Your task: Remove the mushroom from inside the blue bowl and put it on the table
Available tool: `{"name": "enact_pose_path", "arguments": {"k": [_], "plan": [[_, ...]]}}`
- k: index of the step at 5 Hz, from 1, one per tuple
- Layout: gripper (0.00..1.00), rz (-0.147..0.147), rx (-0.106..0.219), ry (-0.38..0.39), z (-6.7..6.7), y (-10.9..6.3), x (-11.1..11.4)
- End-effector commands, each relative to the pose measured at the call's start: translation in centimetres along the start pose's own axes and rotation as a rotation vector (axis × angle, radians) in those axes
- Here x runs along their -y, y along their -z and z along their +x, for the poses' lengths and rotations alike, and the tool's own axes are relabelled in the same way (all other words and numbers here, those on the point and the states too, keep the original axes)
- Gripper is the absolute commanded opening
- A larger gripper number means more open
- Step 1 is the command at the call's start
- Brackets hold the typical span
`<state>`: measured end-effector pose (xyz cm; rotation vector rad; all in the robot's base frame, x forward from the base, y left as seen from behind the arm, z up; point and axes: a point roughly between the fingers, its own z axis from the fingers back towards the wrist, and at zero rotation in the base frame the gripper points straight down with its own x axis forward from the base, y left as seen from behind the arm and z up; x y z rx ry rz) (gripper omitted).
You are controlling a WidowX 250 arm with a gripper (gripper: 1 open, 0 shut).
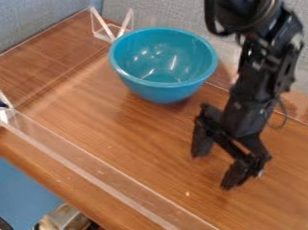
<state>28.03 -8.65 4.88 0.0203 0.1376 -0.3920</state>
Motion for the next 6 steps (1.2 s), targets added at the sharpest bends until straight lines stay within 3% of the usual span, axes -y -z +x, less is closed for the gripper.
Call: {"name": "enact_pose_path", "arguments": {"k": [1, 2, 3, 6], "plan": [[1.00, 0.037, 0.124, -0.004, 0.0, -4.9, 0.4], [1.00, 0.056, 0.178, -0.051, -0.2, -6.5, -1.0], [1.00, 0.065, 0.196, -0.088, 0.9, -6.4, -2.8], [1.00, 0.083, 0.226, -0.127, 6.3, -5.2, -5.5]]}}
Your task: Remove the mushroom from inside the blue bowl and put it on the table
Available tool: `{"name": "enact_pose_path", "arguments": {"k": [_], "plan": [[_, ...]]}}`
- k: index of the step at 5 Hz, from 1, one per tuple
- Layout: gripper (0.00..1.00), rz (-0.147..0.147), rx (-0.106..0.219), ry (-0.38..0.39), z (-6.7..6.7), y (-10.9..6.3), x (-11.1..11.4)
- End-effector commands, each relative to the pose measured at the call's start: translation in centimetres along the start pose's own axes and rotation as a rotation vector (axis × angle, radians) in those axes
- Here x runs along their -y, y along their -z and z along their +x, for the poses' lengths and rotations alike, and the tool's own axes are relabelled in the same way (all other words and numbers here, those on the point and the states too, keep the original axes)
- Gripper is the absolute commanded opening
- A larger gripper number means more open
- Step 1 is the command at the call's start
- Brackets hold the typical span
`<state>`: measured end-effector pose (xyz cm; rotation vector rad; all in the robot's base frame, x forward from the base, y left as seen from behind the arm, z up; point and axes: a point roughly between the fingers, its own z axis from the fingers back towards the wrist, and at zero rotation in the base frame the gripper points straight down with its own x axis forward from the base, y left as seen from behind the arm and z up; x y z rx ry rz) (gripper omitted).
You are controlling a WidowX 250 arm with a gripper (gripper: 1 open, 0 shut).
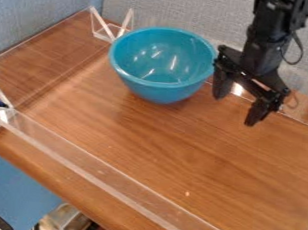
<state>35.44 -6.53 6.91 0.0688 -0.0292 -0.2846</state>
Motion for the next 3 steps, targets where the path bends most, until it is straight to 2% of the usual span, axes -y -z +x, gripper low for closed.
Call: {"name": "enact_pose_path", "arguments": {"k": [1, 2, 3], "plan": [[1.00, 0.013, 0.080, -0.023, 2.4, -1.5, -0.9], [1.00, 0.016, 0.083, -0.030, 3.4, -0.8, -1.1], [1.00, 0.015, 0.078, -0.035, 3.5, -0.2, -1.1]]}}
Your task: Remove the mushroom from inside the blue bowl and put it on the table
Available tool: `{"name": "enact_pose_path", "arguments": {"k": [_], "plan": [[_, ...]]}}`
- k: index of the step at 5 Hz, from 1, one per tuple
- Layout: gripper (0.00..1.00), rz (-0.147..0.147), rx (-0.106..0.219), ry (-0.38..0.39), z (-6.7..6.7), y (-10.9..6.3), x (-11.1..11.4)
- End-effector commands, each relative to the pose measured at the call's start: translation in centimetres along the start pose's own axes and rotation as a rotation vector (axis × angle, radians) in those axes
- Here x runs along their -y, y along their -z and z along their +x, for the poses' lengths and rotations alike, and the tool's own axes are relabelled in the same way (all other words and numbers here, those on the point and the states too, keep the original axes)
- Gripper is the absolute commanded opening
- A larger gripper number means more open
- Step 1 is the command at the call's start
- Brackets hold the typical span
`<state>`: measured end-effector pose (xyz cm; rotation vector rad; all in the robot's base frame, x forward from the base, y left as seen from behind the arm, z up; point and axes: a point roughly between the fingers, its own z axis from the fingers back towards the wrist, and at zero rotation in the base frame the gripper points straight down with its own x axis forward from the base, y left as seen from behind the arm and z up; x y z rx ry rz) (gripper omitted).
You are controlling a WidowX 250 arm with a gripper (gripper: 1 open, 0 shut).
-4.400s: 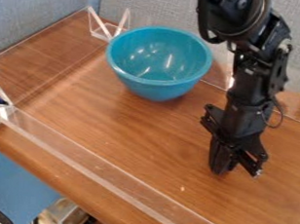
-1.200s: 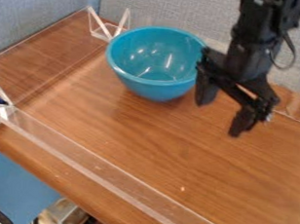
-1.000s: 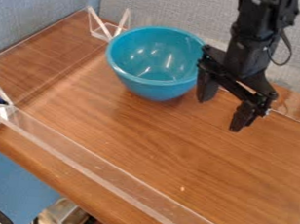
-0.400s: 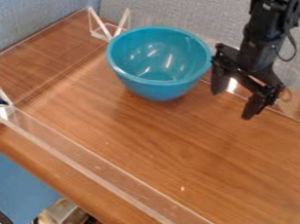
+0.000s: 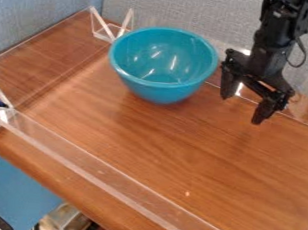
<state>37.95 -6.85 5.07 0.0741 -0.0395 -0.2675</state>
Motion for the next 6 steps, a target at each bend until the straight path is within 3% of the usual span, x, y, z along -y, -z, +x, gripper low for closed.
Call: {"name": "enact_pose_path", "arguments": {"k": [1, 6], "plan": [[1.00, 0.008, 0.063, -0.023, 1.2, -1.5, -0.9], [1.00, -0.008, 0.033, -0.010, -1.9, -0.5, 1.2]]}}
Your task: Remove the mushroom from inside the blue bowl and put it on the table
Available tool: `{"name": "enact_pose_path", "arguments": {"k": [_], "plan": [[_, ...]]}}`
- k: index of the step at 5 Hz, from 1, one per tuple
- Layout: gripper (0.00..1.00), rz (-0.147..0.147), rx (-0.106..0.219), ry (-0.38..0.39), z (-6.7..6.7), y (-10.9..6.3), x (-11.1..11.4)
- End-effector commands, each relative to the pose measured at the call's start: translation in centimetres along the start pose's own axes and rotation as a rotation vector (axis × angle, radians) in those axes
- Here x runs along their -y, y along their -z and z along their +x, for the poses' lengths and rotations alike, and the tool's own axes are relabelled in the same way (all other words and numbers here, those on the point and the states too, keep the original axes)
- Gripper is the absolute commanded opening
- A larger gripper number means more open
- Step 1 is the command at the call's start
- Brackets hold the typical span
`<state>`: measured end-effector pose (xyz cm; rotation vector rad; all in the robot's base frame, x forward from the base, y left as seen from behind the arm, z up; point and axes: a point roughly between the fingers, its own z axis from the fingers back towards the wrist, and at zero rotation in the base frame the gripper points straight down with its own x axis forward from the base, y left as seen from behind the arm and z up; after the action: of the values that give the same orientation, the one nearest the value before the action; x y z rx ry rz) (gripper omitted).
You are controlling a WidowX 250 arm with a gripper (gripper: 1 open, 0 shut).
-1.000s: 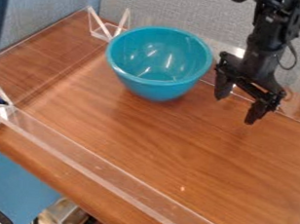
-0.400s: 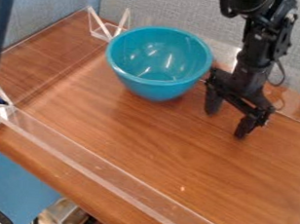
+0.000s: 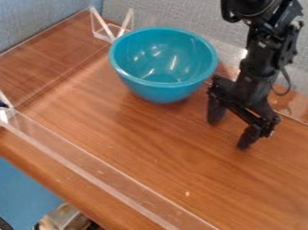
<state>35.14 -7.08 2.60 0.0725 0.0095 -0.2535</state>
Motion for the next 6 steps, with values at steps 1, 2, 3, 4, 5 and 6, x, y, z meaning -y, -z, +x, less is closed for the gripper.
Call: {"name": "enact_pose_path", "arguments": {"k": [1, 2, 3, 4, 5, 6], "plan": [[1.00, -0.002, 0.081, 0.010, 0.0, -3.0, 0.7], [0.00, 0.007, 0.087, 0.002, 0.3, -3.3, -0.1], [0.00, 0.011, 0.079, -0.015, 0.3, -2.9, -0.9], [0.00, 0.023, 0.071, -0.034, 0.0, -2.6, -1.8], [0.00, 0.030, 0.063, -0.036, -0.2, -2.3, -2.1], [0.00, 0.034, 0.059, -0.035, -0.3, -2.0, -2.3]]}}
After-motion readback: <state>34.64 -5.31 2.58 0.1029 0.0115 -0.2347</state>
